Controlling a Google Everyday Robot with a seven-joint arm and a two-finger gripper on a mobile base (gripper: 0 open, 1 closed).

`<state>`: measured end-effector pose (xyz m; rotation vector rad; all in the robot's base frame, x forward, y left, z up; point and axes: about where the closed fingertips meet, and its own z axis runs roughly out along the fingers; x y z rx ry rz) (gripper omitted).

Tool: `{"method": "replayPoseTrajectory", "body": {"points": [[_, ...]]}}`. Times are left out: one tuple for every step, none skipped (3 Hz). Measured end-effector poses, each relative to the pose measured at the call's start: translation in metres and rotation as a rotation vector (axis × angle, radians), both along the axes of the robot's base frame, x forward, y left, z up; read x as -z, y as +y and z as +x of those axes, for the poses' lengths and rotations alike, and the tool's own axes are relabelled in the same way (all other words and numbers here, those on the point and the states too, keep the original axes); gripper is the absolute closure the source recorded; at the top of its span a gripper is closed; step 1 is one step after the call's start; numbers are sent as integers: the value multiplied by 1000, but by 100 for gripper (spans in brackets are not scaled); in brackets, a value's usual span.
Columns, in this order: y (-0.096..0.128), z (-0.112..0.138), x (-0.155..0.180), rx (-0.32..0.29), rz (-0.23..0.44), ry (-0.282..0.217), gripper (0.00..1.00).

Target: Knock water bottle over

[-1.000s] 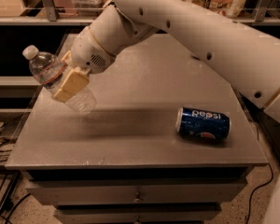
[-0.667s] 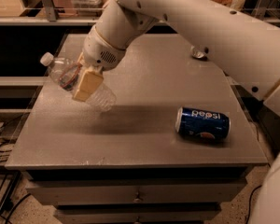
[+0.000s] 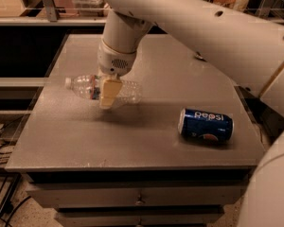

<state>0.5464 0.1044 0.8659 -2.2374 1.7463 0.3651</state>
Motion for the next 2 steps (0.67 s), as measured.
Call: {"method": "replayPoseTrajectory", "body": {"points": [[-7, 4, 13, 9, -39, 0, 0], [-7, 4, 13, 9, -40, 0, 0]]}}
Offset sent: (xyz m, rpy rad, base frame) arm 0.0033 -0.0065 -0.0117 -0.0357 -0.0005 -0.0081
